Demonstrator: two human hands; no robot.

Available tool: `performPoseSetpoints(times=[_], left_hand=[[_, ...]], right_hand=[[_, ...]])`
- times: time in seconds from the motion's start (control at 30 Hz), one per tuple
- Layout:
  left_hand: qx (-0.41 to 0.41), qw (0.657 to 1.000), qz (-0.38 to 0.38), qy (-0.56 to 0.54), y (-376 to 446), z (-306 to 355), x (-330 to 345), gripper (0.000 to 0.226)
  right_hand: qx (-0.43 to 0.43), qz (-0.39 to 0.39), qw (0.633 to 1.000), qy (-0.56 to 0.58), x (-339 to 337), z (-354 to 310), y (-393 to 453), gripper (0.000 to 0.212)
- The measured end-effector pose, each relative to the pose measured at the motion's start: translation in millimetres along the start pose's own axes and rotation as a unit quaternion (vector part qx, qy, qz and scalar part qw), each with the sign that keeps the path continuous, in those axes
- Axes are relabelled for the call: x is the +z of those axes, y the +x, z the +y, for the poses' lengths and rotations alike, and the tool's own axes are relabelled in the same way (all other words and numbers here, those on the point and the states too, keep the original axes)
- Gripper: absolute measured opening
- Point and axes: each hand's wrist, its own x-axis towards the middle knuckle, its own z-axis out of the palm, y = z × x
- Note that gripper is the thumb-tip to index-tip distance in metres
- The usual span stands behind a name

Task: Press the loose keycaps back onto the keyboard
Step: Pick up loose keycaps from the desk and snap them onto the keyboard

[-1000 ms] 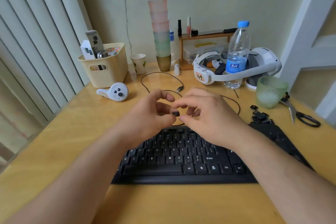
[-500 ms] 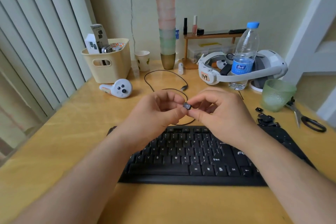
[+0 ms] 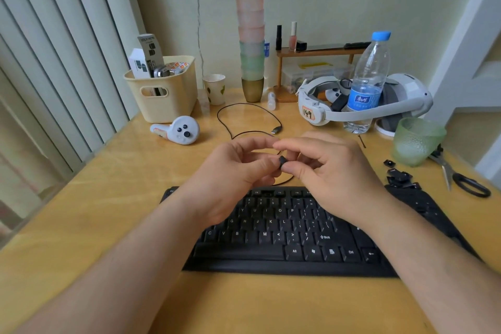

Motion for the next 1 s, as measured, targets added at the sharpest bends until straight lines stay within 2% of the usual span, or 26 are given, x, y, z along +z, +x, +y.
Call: performPoseSetpoints(times=[0.1,0.27,0.53,0.63,0.7,0.8,0.87,0.97,1.0], left_hand=[[0.0,1.0,0.009,0.026,2,0,-3,0.036],[0.003,1.0,0.011,0.023,3,1,-5,0.043],[0.027,0.996,0.02,0.078,1,1,-5,0.039],[0.033,0.992,0.015,0.118,0,0,-8,0.035],[0.031,0.988,0.014,0.152,0,-2,-9,0.034],[0.018,0.981,-0.002,0.195,-2,0,-12,0.038],[0.02,0.967,-0.003,0.255,-4,5,-23,0.037],[0.052,0.893,0.093,0.437,-3,12,-51,0.031],[0.052,0.874,0.12,0.468,-2,12,-60,0.03]], right_hand=[[-0.022,-0.002,1.0,-0.017,-2,1,0,0.024],[-0.004,0.009,1.0,-0.025,-1,-3,-1,0.015],[0.036,0.009,0.999,-0.029,-1,-14,-2,0.014],[0.056,-0.041,0.993,-0.092,-2,-18,2,0.01],[0.077,-0.089,0.981,-0.155,-3,-22,6,0.016],[0.099,-0.163,0.958,-0.212,-9,-36,17,0.01],[0.132,-0.197,0.95,-0.205,-15,-38,26,0.007],[0.234,-0.231,0.939,-0.095,-21,-30,40,0.005],[0.271,-0.241,0.93,-0.057,-19,-27,44,0.006]])
